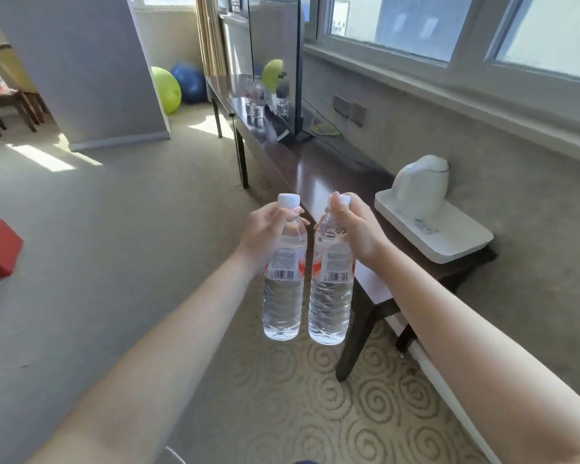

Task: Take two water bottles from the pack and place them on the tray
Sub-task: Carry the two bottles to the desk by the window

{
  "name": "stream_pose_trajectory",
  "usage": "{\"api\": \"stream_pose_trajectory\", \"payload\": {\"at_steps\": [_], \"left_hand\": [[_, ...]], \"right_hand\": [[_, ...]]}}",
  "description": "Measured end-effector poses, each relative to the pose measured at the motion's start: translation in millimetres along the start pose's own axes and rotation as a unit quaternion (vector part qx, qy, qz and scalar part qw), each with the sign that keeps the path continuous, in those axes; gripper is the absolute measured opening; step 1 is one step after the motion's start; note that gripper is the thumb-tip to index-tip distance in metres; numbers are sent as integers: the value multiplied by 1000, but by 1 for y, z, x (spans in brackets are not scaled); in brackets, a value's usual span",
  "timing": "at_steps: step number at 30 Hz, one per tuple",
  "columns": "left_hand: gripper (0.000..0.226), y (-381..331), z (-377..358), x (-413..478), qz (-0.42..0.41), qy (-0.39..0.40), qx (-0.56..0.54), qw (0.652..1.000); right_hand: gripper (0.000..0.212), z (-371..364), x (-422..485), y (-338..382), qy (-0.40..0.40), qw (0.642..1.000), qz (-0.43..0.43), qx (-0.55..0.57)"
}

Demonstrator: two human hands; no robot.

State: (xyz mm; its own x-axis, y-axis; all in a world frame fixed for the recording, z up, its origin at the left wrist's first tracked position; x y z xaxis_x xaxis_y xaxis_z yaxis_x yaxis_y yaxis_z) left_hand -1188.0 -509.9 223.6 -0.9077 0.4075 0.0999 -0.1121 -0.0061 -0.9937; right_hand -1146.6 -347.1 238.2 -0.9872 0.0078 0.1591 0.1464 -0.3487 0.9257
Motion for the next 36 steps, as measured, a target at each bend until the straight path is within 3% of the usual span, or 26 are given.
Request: {"api": "stream_pose_trajectory", "payload": {"at_steps": [10,25,33,36], "left_hand": [[23,4,-15,137,-21,145,-61,987],[19,16,-143,346,-5,305,-94,948],[32,16,-201,411,-5,371,-113,922],[26,19,-220,430,-17,404,-102,909]], "right_hand": [[43,49,79,-26,-149,988,-45,-10],[36,193,180,-104,-289,955,-66,-9],[35,253,197,-116,-365,925,-99,-39],[36,266,196,-121,-393,912,-111,-47]]}}
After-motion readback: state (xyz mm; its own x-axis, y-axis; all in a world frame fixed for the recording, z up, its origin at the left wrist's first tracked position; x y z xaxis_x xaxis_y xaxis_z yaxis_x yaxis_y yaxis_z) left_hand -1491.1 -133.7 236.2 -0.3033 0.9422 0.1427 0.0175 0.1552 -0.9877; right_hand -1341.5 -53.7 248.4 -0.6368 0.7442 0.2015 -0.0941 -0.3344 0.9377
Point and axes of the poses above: each hand's wrist, its own x-axis towards the middle knuckle, its own z-axis out of the back of the hand, y = z × x, the point moved 3 cm from there along x, towards the middle knuckle, and after that the axes turned 7 degrees about y, right-handed, at the moved point
